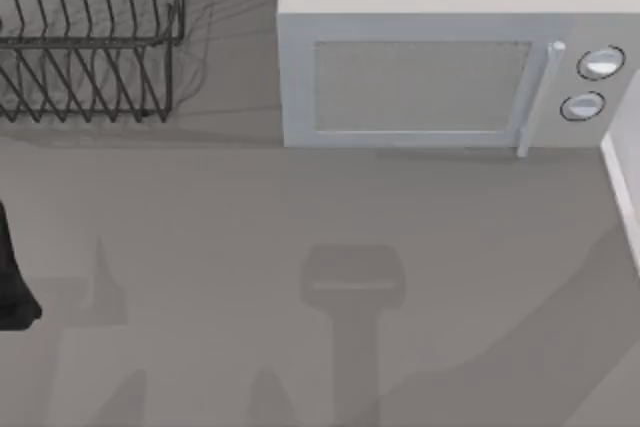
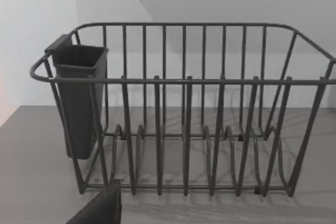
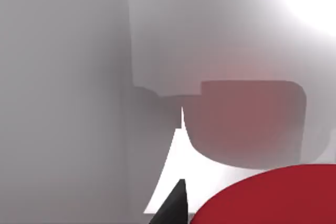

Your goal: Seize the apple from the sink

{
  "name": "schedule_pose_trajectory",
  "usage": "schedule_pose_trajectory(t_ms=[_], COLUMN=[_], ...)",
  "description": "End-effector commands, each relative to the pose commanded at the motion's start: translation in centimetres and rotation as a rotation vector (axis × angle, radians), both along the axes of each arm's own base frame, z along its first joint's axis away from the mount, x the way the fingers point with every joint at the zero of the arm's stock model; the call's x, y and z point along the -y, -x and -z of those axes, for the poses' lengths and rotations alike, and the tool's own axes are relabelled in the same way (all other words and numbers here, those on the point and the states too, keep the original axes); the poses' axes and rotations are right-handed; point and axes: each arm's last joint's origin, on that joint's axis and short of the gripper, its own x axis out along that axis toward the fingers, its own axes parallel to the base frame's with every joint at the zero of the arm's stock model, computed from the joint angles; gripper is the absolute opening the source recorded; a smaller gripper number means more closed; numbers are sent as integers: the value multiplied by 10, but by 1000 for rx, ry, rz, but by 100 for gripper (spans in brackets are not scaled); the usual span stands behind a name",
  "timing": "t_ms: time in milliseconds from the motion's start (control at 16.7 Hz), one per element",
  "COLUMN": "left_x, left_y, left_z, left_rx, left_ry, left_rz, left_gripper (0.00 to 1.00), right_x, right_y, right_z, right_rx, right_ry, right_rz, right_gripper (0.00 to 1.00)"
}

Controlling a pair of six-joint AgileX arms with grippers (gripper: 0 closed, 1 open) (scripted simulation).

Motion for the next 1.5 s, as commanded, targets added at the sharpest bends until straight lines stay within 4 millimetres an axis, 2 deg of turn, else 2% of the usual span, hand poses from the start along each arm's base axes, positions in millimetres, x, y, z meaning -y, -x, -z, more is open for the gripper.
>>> schedule_pose_trajectory(t_ms=[120,300,540,720,840,1200,1320,1500], left_x=[0,0,0,0,0,0,0,0], left_y=[0,0,0,0,0,0,0,0], left_z=[0,0,0,0,0,0,0,0], left_rx=[0,0,0,0,0,0,0,0], left_ry=[0,0,0,0,0,0,0,0], left_rz=[0,0,0,0,0,0,0,0], left_gripper=[100,100,100,100,100,100,100,100], right_x=[4,6,1,-5,-6,-12,-32,-91], right_y=[-8,-12,-2,10,14,12,9,7], right_z=[-28,-86,-167,-211,-222,-220,-219,-217], right_rx=[-6,-31,-42,-18,-8,-13,-23,-38], right_ry=[-2,-12,-17,-7,-3,-6,-10,-14], right_rz=[0,0,1,0,0,0,1,-1], right_gripper=[0,0,0,0,0,0,0,0])
